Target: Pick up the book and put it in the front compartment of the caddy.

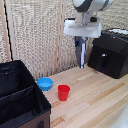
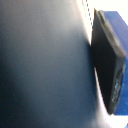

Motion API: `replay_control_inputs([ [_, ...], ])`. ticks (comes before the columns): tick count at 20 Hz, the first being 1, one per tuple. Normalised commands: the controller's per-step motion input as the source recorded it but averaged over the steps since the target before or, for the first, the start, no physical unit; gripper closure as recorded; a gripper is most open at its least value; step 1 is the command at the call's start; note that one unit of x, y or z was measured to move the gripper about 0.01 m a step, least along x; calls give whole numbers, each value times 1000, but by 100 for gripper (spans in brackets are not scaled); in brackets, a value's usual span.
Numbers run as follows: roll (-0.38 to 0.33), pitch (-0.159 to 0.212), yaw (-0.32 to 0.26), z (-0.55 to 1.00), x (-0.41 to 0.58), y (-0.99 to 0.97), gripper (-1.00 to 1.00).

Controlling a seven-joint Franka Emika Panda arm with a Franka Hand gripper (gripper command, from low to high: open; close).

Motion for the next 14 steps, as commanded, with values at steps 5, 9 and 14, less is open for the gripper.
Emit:
replay_control_inputs([
  [5,-1,-4,-235,146,-1,529,100],
  [9,-1,-22,-183,72,0,705,100],
  [14,0,-30,-157,310,0,694,100],
])
